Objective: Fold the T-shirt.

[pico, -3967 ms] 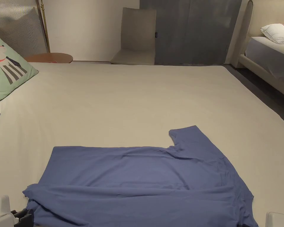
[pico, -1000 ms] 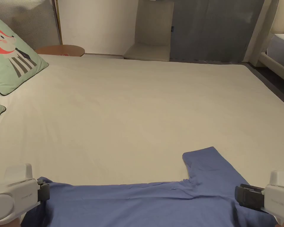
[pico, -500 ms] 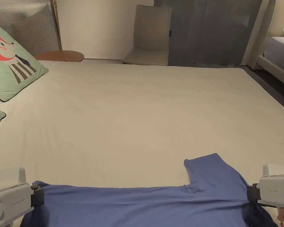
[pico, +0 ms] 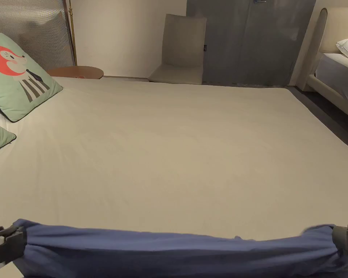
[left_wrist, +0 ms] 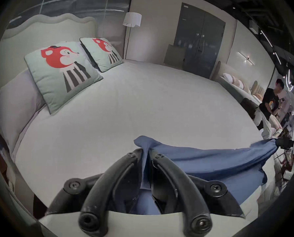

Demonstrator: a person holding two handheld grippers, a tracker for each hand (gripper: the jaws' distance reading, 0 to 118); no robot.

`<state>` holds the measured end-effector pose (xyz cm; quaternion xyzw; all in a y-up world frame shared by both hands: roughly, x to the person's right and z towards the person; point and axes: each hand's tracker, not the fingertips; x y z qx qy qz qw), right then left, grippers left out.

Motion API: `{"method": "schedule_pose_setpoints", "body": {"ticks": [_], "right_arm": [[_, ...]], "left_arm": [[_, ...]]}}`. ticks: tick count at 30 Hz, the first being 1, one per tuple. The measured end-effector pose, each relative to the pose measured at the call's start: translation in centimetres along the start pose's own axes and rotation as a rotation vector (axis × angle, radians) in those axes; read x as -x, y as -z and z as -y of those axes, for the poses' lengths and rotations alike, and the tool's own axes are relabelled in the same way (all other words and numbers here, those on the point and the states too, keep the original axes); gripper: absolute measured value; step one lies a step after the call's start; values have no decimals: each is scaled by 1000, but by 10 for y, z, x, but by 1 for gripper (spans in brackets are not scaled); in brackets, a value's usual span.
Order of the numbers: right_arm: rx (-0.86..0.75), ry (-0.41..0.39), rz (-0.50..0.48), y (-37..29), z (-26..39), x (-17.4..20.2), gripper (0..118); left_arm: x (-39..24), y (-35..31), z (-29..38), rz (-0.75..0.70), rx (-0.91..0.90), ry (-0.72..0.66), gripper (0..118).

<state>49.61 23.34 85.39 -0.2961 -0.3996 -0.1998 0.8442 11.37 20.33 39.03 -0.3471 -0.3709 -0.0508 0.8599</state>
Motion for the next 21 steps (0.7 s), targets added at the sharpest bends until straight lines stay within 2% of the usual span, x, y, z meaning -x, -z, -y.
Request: {"method": "schedule_pose_setpoints", "body": {"ticks": [5, 9, 14, 17, 21], "right_arm": [[44, 3, 2, -23, 50, -9, 3], [124, 13, 29, -14, 90, -19, 3], [200, 0, 69, -3, 127, -22, 3], [205, 29, 70, -1, 141, -25, 3], [196, 27, 85, 2, 146, -23, 3]], "left_arm": [[5, -32, 55, -26, 44, 14, 3], [14, -31, 97, -42, 136, -1, 3], [26, -24, 122, -55, 166, -41, 3], [29, -23, 126, -56, 163, -45, 3], [29, -20, 128, -64, 164, -21, 3]]}}
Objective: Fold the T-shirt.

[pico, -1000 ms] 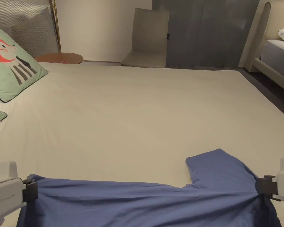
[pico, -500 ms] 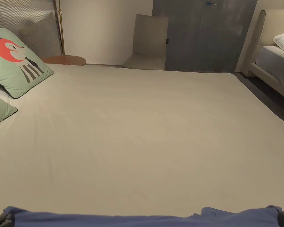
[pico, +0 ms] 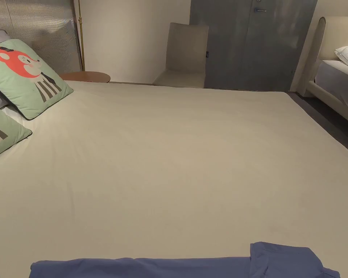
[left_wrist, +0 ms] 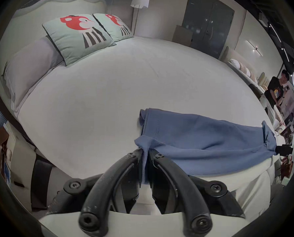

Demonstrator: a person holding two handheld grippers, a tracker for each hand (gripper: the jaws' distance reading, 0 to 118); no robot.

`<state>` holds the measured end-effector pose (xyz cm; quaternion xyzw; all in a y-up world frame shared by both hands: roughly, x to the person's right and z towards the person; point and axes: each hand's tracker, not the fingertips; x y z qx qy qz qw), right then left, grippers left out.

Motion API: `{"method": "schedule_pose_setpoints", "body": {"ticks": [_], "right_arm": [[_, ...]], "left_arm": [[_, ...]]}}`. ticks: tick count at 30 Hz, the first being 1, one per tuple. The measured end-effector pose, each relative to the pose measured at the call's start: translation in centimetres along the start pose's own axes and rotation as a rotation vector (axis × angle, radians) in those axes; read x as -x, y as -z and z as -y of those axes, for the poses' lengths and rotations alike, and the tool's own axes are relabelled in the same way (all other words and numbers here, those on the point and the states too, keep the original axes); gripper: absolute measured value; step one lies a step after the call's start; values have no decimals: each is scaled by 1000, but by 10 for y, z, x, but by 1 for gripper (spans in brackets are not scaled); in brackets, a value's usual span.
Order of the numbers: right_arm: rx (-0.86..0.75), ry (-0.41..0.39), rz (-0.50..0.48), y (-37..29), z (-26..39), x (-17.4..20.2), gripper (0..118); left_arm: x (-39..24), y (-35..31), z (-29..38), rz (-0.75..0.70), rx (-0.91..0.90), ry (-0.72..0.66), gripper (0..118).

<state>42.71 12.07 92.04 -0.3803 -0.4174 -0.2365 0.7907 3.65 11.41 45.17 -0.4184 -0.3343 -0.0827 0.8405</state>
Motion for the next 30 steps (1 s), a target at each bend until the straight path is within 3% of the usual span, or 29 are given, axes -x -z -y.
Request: {"method": "schedule_pose_setpoints", "body": {"ticks": [1, 2, 3, 4, 5, 6, 7, 12, 18, 20, 21, 22, 23, 30], "right_arm": [[-9, -2, 4, 0, 0, 1, 4], [-13, -3, 2, -1, -1, 0, 5], [-26, -2, -4, -4, -1, 1, 15], [-45, -9, -8, -9, -2, 2, 46], [-83, -27, 0, -15, -4, 4, 74], [-136, -29, 5, -22, -6, 7, 92], [-204, -21, 2, -30, -9, 10, 100], [-544, -29, 63, -76, -40, 53, 100], [-786, 50, 130, -95, -61, 103, 97], [-807, 42, 106, -95, -64, 113, 71], [-815, 25, 102, -95, -64, 120, 48], [-818, 9, 112, -95, -65, 126, 15], [-829, -10, 120, -96, -64, 131, 2], [-813, -65, 81, -95, -59, 150, 0]], "left_arm": [[1, 1, 1, -1, -2, 7, 7], [0, 0, 2, 0, -9, 7, 19], [-1, -5, 2, -1, -25, 10, 40], [-3, -9, 1, -16, -54, 13, 73], [-4, -14, -1, -21, -87, 12, 94], [-8, -21, -4, -20, -134, 19, 106], [-15, -31, -7, -2, -206, 39, 109], [-60, -69, -37, 11, -474, 135, 109], [-107, -93, -60, 51, -641, 131, 103], [-117, -97, -62, 40, -671, 143, 69], [-119, -96, -64, 38, -680, 152, 39], [-119, -95, -65, 36, -684, 148, 0], [-117, -96, -64, 65, -692, 132, 1], [-52, -67, -65, 314, -497, -63, 1]]}}
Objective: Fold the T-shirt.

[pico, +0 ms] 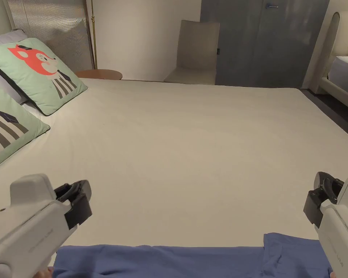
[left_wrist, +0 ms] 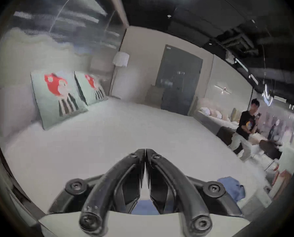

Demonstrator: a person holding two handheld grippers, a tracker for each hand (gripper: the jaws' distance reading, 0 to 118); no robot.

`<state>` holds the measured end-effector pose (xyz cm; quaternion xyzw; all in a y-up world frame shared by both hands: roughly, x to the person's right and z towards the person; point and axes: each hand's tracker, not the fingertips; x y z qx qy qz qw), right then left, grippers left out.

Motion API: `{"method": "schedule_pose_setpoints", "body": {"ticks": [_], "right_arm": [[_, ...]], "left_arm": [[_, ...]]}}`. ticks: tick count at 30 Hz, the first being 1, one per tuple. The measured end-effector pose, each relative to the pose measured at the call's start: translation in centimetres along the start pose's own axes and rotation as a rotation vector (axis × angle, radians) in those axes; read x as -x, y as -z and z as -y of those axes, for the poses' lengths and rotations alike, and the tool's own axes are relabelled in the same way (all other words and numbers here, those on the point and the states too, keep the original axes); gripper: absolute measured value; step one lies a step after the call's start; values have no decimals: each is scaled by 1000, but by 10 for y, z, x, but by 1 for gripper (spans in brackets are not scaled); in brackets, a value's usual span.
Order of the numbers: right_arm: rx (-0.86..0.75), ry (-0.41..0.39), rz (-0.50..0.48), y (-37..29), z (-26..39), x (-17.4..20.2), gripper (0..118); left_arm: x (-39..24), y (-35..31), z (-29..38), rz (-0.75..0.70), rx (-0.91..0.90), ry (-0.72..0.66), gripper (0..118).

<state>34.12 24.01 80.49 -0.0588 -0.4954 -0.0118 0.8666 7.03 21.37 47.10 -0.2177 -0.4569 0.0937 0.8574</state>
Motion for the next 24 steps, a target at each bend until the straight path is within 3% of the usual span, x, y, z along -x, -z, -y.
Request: {"method": "schedule_pose_setpoints", "body": {"ticks": [2, 3, 7, 16, 18, 21, 24], "right_arm": [[20, 8, -11, 1, 4, 1, 0], [28, 8, -8, 2, 6, 2, 0], [61, 8, -8, 0, 11, 7, 0], [117, -49, -18, -2, 18, 30, 0], [122, -58, -23, -3, 17, 34, 0], [123, -48, -30, -3, 15, 36, 0], [115, -47, -32, -5, 13, 38, 0]], "left_arm": [[37, 7, 0, 74, 104, -84, 3], [59, 12, 2, 138, 175, -141, 11], [126, 23, 16, 226, 368, -299, 111], [188, 54, 79, 216, 575, -595, 110], [180, 58, 80, 284, 510, -591, 111], [171, 73, 81, 359, 561, -668, 110], [155, 79, 83, 335, 571, -587, 110]]}}
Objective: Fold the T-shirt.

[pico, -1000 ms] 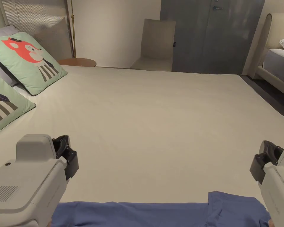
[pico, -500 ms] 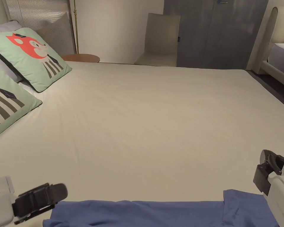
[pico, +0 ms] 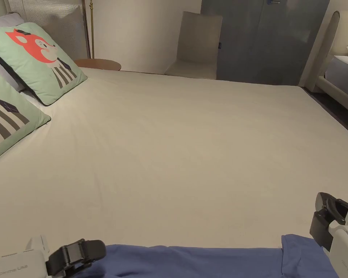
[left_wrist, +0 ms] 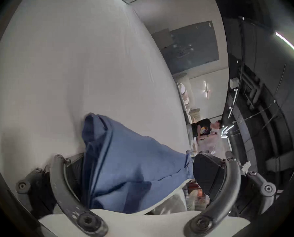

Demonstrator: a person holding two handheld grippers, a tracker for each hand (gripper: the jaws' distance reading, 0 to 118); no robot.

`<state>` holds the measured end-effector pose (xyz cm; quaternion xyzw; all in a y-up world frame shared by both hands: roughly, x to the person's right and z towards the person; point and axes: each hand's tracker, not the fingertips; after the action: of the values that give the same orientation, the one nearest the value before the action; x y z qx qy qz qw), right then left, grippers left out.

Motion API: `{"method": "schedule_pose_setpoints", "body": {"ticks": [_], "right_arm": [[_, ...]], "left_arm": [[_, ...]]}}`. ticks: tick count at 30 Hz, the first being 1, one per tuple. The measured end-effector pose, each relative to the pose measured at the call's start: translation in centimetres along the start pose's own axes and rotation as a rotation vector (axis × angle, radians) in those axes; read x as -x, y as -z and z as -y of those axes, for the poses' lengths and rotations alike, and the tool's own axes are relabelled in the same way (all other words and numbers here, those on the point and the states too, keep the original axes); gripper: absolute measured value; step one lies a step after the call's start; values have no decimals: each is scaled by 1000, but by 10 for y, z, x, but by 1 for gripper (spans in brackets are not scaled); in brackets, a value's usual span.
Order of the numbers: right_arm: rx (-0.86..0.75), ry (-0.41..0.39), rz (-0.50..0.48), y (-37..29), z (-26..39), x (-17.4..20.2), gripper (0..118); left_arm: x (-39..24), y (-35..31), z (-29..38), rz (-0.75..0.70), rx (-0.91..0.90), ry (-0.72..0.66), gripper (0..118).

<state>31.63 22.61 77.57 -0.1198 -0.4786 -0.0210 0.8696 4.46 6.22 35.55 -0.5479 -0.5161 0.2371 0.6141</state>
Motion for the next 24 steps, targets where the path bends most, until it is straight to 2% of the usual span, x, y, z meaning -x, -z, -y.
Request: {"method": "schedule_pose_setpoints", "body": {"ticks": [2, 3, 4, 5, 7, 10, 13, 19, 21, 24], "right_arm": [[0, 10, -5, -1, 0, 0, 0], [-1, 11, -5, -2, 0, 1, 0], [-1, 10, -4, -2, 0, 1, 0], [-1, 12, -3, -2, 0, 1, 0], [4, 22, -8, -2, 1, 1, 0], [6, 27, -8, -3, 2, -1, 0], [5, 33, -6, -4, 0, -5, 0], [-11, 49, 4, -7, 0, -11, 0], [-4, 59, -3, -5, 3, -12, 0], [11, 67, -23, -1, 8, -7, 0]], "left_arm": [[-2, -3, 0, 4, 5, -2, 107], [-1, -4, 0, 11, 12, -10, 92], [0, -4, 1, 13, 14, -21, 36], [5, -1, 1, -57, 18, -51, 9], [7, 2, 6, -136, 32, 8, 9], [11, -9, 5, -53, -1, -82, 8], [12, -31, -2, -68, -30, -64, 8], [28, -110, -22, -201, -259, -108, 8], [23, -125, -22, -273, -291, -94, 8], [-6, -124, -17, -263, -270, -5, 8]]}}
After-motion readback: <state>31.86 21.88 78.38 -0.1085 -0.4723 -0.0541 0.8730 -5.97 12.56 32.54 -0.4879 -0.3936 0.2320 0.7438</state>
